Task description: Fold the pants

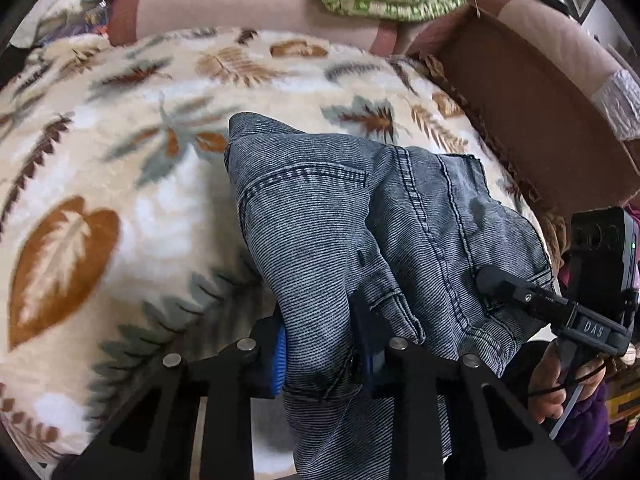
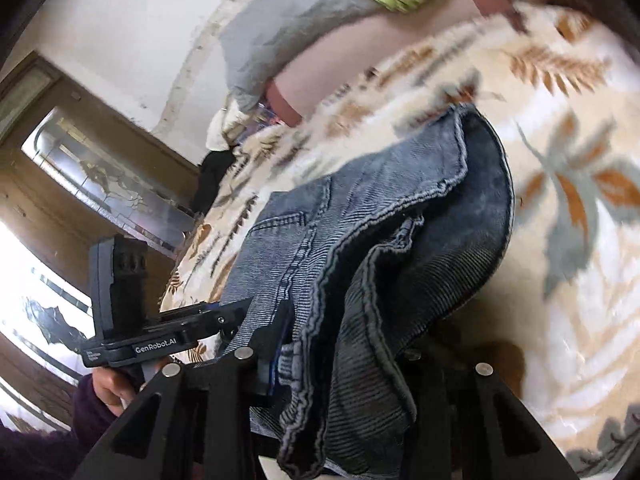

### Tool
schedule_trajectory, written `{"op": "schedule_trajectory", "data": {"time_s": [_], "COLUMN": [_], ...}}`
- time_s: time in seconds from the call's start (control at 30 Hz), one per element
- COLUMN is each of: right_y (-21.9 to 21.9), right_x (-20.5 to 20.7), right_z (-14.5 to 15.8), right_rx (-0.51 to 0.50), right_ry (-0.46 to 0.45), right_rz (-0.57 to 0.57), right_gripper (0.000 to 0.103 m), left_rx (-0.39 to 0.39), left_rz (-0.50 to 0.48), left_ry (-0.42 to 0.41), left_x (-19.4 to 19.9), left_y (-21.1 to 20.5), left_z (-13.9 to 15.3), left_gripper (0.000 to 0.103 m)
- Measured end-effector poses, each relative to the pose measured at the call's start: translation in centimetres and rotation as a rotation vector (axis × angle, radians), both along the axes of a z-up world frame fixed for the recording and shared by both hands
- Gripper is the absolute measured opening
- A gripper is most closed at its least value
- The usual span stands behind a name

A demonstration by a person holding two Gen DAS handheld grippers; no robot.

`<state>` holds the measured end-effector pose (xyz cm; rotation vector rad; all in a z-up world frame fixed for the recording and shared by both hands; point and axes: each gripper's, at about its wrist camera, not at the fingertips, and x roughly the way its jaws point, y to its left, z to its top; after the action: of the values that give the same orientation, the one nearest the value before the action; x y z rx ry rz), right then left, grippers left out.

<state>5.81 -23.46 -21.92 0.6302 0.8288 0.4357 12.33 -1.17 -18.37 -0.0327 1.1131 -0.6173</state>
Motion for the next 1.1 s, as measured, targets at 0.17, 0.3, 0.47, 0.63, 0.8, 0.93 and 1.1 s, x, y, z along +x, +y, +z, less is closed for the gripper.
{"op": "schedule_trajectory", "data": {"time_s": [0.17, 0.3, 0.47, 0.63, 0.8, 0.93, 1.1], "right_y": [2.4, 4.5, 6.9, 7.9, 7.5, 6.7, 5.9], "right_x": [2.6, 5.8, 11.6, 15.7, 15.0, 12.3, 8.6], "right_z": [2.2, 2.6, 1.3, -3.4, -3.4, -1.4, 2.5], "right_rx": [-0.001, 0.0, -0.043, -0.127, -0.13, -0.191, -0.281], "right_ry": [-0.116, -0.129, -0.105, 0.047, 0.099, 0.042, -0.1], "right_rz": [0.01, 0.021, 0.03, 0.015, 0.013, -0.012, -0.106], "right_gripper": [0.036, 0.036, 0.036, 0.044, 0.067, 0.069, 0.069], "left_rx": [-0.012, 0.028, 0.102, 0.222, 0.225, 0.29, 0.326], "left_rz": [0.068, 0.12, 0.194, 0.26, 0.322, 0.341, 0.376], "left_ry": [-0.075, -0.13, -0.157, -0.095, -0.123, -0.223, -0.434], "left_x": [1.5, 4.1, 8.8, 11.9, 11.0, 8.4, 3.8], "left_y": [3.2, 5.0, 6.3, 6.4, 7.5, 7.4, 6.9], "left_z": [3.2, 4.8, 3.8, -1.9, -2.8, 0.2, 5.4], "left_gripper": [0.029, 0.029, 0.029, 0.034, 0.045, 0.061, 0.083]}}
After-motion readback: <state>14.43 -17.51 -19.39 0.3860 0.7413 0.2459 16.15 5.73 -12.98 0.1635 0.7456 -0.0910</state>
